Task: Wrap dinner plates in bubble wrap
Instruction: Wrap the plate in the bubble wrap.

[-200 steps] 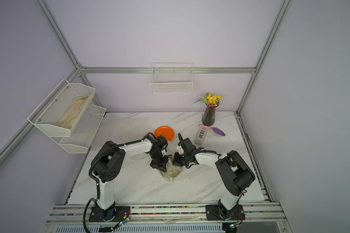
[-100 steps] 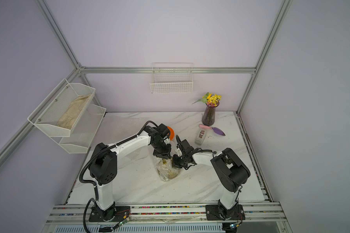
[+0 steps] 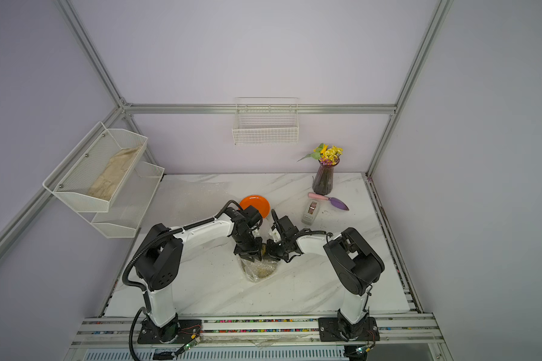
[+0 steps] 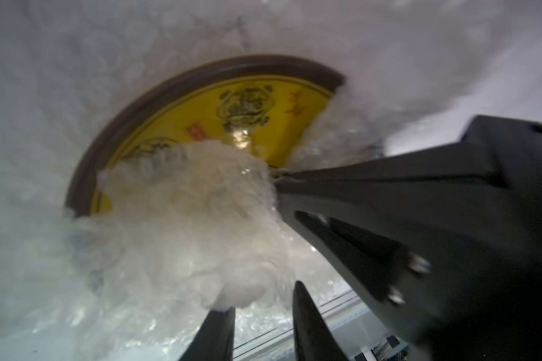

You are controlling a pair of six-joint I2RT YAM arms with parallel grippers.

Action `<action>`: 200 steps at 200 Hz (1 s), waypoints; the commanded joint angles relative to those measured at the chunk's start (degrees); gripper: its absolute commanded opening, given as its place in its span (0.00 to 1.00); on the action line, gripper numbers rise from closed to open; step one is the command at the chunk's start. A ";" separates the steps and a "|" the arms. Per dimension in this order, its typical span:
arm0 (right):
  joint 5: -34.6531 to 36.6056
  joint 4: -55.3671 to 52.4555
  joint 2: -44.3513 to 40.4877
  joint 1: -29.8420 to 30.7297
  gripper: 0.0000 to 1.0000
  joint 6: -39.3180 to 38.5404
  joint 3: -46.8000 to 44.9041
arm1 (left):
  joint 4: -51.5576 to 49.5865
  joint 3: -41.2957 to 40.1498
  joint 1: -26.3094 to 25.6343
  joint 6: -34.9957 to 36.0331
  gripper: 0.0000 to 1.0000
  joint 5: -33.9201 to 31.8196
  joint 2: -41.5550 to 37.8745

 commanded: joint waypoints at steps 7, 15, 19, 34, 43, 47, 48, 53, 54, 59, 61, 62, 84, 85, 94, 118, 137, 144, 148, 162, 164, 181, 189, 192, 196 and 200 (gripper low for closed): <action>0.42 -8.70 -0.65 0.65 0.10 -0.91 0.71 | 0.39 -4.27 0.44 1.02 0.28 -3.97 2.65; 0.50 -10.22 -1.79 0.62 0.14 -1.05 1.35 | 0.69 -4.86 0.49 1.16 0.26 -4.08 3.06; 0.56 -10.92 -2.27 0.65 0.16 -0.99 1.54 | 0.79 -5.09 0.50 1.10 0.25 -4.34 3.12; 0.66 -13.02 -4.40 0.65 0.21 -0.68 1.87 | 0.97 -5.95 0.50 1.51 0.21 -4.70 3.74; 0.60 -13.86 -5.46 0.61 0.23 -0.35 1.66 | 0.97 -6.24 0.50 1.82 0.19 -4.96 4.05; 0.23 -14.06 -6.17 0.64 0.23 -0.07 1.38 | 0.97 -6.42 0.50 1.89 0.18 -5.09 4.12; 0.23 -14.06 -6.17 0.64 0.23 -0.07 1.38 | 0.97 -6.48 0.50 1.88 0.17 -5.08 4.13; -0.26 -13.64 -6.89 0.64 0.21 0.28 0.87 | 0.97 -6.60 0.50 1.98 0.17 -5.30 4.15; -0.36 -13.42 -6.98 0.64 0.21 0.51 0.75 | 0.97 -6.61 0.46 1.97 0.16 -5.36 4.19; -1.51 -11.41 -7.60 0.65 0.18 1.48 -0.37 | 0.97 -6.71 0.50 2.04 0.15 -5.54 4.12; -1.73 -11.03 -7.64 0.65 0.17 1.63 -0.52 | 1.02 -6.78 0.50 2.05 0.15 -5.64 4.09; -1.93 -10.71 -7.62 0.65 0.17 1.84 -0.82 | 1.04 -6.83 0.50 2.05 0.15 -5.66 4.07; -7.58 -3.74 -4.51 0.88 0.06 4.76 -3.26 | 1.06 -7.11 0.50 2.55 0.10 -6.01 3.46; -7.71 -3.59 -4.25 0.94 0.06 4.81 -3.25 | 1.06 -7.13 0.50 2.56 0.10 -6.02 3.45; -8.71 -2.34 -2.78 1.56 0.05 5.08 -2.90 | 1.06 -7.28 0.50 2.79 0.10 -6.19 3.10; -7.34 -4.06 1.13 2.40 0.03 4.72 -1.58 | 1.07 -7.56 0.72 3.03 0.09 -6.69 2.14; -5.30 -7.73 3.84 2.49 0.00 4.43 -1.12 | 0.65 -6.65 1.05 2.68 0.11 -6.60 -0.09; -5.46 -7.26 4.08 2.53 0.00 5.10 -1.63 | 0.45 -6.16 1.03 2.58 0.11 -6.25 -0.91; -5.84 -6.79 3.90 2.55 0.00 5.57 -2.00 | 0.42 -6.02 1.03 2.25 0.11 -6.02 -1.29; -7.20 -5.68 2.27 2.21 0.12 6.55 -2.53 | 0.37 -6.39 1.03 1.95 0.10 -5.42 -1.31; -7.39 -5.76 1.94 2.09 0.14 6.47 -2.42 | 0.43 -6.59 1.03 1.92 0.10 -5.42 -1.18; -9.52 -6.74 -1.53 -0.64 0.29 6.63 -0.15 | 0.54 -8.76 1.02 2.23 0.09 -5.76 0.51; -10.14 -7.60 -3.16 -2.22 0.32 6.40 1.41 | 0.94 -9.97 0.95 2.49 0.09 -5.91 0.95; -10.27 -8.12 -3.70 -2.87 0.33 6.00 1.92 | 1.08 -10.32 0.99 2.59 0.09 -5.87 0.98; -10.45 -8.84 -4.25 -4.01 0.34 5.52 2.82 | 1.34 -10.98 0.95 2.73 0.09 -5.86 1.02; -10.62 -9.52 -4.58 -5.03 0.35 4.91 3.83 | 1.61 -11.51 0.96 2.78 0.08 -5.86 1.02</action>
